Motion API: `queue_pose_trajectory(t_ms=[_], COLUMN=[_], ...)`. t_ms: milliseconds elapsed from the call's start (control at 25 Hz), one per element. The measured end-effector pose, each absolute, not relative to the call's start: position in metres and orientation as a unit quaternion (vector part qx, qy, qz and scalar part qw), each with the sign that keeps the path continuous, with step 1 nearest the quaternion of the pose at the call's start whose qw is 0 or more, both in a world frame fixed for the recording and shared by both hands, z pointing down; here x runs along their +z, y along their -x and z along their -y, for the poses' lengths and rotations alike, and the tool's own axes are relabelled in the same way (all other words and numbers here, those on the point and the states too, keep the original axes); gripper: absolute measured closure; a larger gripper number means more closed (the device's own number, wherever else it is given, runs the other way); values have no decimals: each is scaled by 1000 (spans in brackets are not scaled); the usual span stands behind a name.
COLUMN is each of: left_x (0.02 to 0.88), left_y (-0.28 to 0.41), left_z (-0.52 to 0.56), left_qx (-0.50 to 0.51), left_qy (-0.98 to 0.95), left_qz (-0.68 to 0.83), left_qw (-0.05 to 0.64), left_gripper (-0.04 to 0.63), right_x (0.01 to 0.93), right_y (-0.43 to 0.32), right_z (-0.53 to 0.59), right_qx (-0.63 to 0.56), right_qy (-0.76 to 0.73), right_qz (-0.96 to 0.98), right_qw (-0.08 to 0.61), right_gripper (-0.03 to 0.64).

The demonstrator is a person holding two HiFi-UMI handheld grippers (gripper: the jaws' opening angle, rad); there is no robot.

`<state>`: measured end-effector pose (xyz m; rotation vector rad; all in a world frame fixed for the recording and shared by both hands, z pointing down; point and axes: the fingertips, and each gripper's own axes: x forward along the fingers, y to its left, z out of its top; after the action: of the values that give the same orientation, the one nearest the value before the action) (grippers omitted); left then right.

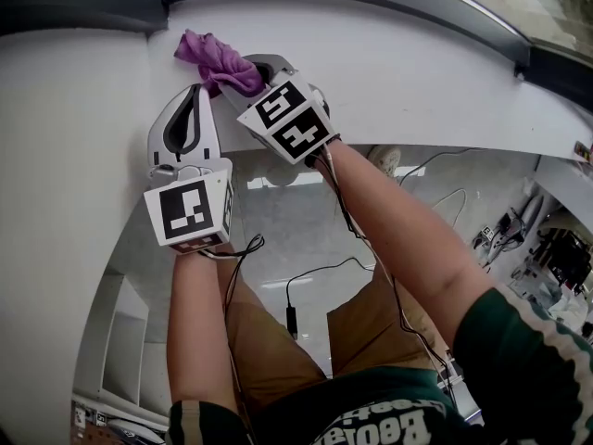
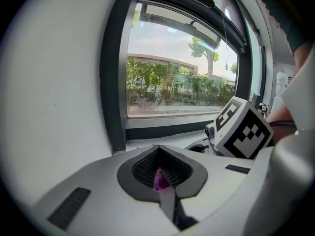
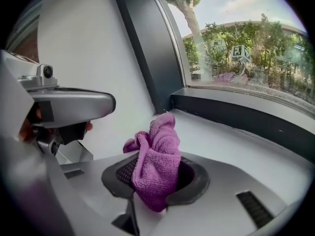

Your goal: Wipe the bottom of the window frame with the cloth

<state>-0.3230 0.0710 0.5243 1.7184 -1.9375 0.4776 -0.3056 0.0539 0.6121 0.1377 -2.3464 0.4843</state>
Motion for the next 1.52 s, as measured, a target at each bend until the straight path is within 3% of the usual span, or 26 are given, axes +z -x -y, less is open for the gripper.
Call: queue_pose_trajectory(t_ms=[360, 1520], left_x=[512, 528], left_y=[317, 190], left_z=[-70, 20], left_qx=[182, 216], left_qy=[-645, -712], left_qz=[701, 628], left_qw=[245, 227], left_gripper=[589, 589], right_x=[599, 618], right_y=[295, 144], right_z=[-50, 33], right_qx=[188, 221], right_qy=[-74, -163], right_qz=[910, 886], right_qw=[363, 372], right_gripper=[489, 489])
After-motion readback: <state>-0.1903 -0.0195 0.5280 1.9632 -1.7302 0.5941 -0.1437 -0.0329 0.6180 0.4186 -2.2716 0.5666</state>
